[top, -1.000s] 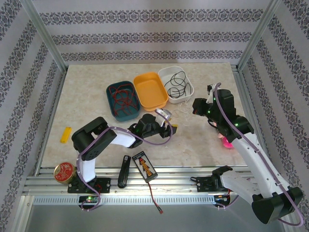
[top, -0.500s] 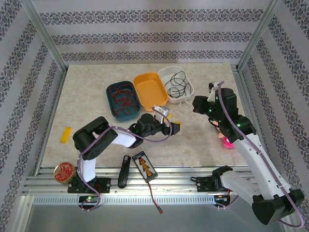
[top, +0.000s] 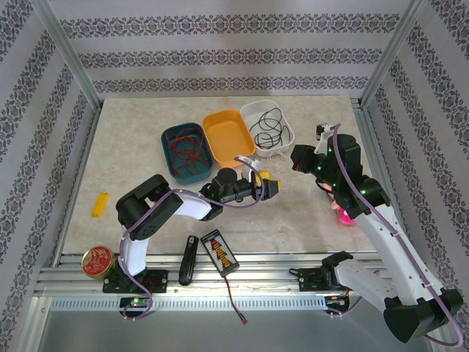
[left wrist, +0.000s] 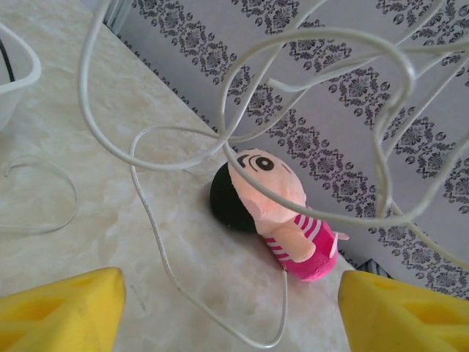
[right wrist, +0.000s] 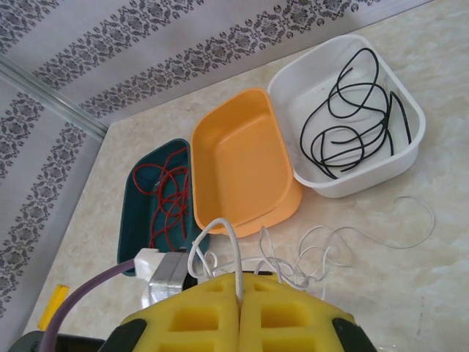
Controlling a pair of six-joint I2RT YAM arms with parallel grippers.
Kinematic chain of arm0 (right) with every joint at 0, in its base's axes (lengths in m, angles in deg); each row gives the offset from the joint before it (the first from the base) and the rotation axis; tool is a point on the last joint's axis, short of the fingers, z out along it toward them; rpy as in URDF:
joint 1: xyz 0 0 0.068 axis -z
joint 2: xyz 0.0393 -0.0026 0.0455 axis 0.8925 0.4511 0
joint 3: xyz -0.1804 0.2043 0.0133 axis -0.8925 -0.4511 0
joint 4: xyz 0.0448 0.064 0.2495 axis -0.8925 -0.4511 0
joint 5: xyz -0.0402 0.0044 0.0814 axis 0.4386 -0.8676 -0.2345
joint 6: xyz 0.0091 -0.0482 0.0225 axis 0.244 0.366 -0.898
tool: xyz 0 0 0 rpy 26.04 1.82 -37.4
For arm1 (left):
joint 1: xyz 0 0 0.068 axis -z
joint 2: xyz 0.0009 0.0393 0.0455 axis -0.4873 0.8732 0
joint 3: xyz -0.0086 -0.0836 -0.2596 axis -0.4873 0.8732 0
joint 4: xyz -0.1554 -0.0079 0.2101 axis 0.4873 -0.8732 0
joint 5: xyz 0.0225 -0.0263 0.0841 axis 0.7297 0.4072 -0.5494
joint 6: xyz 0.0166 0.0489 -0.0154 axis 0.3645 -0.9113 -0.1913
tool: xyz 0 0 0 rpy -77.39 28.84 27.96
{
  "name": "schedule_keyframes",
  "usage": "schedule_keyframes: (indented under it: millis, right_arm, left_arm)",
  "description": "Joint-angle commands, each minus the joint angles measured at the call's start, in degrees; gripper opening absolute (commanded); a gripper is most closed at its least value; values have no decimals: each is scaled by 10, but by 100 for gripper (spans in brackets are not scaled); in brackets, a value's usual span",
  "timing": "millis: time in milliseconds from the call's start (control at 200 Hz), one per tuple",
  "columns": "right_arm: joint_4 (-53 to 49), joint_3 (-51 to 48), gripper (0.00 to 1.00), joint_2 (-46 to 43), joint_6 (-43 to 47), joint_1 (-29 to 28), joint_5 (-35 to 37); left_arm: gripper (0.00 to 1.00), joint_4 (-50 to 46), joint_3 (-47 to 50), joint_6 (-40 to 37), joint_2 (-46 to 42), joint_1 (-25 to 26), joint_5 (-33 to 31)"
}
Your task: Untangle the cables
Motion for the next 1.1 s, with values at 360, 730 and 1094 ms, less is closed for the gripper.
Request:
schedule_keyframes:
  millis: [360,730,1094]
  right_arm:
    - [35,-4,1,-19,-22,-18,-21]
    - [-27,-26,2,-37,3,-1,44]
    - [-89,-74,2,-68,28,75,105]
  left_arm:
    - [47,35,-46,57,53,1,11]
    - [0,14,50,57,-7,-26,-117]
    - [0,-98,172,4,-148,-29,-209]
